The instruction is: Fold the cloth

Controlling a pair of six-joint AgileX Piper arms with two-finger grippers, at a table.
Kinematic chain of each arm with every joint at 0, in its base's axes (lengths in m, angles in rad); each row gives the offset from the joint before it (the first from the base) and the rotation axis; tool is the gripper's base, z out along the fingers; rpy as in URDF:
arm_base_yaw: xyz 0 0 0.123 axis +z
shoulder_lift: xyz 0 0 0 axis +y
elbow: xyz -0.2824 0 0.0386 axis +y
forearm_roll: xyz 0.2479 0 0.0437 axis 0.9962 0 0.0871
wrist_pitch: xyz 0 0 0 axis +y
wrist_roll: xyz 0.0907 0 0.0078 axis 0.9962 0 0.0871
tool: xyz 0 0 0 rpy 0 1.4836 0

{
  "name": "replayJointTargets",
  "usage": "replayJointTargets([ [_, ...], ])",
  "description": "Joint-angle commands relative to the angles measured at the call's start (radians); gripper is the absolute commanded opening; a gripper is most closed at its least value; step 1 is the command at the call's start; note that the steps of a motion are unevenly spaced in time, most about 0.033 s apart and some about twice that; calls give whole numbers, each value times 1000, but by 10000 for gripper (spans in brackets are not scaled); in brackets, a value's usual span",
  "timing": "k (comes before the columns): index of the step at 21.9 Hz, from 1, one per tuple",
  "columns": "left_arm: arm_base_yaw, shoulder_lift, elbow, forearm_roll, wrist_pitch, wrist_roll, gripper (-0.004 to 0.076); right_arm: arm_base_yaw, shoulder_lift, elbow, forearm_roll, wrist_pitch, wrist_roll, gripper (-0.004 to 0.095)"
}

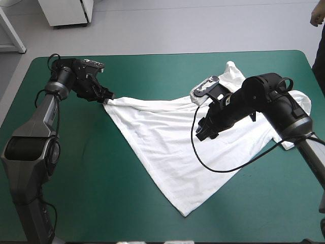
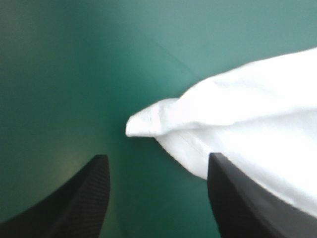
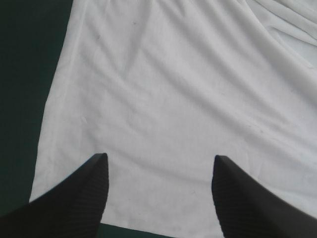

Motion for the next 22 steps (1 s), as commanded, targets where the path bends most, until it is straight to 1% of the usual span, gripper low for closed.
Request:
replayJointTargets([
  [1,0,-24,-36,-23,-55,8,430,1,-41,-22,12,-10,-2,563],
  [5,0,28,-65,-23,-69,7,426,1,-41,-22,16,-11,-2,563],
  [11,0,122,-140,-87,-73,14,419,1,-41,-21,18,-11,-2,563],
  [13,0,144,-150,-103,-66,17,407,8,-41,2,16,-5,-44,563],
  [14,0,151,-150,-124,-52,26,348,17,-41,37,24,-1,-116,563],
  [15,0,153,-150,-133,-46,30,297,21,-41,54,22,1,-145,563],
  [16,0,158,-150,-148,-38,38,188,37,-41,97,22,1,-202,563],
  [17,0,160,-150,-158,-36,38,67,56,-41,132,22,-4,-224,563],
  [18,0,162,-150,-166,-33,41,-9,74,-41,151,24,-6,-242,563],
  [20,0,163,-150,-171,-23,46,-7,137,-41,187,24,-34,-263,563],
  [22,0,163,-150,-178,-19,44,-7,226,-41,212,14,-49,-303,563],
])
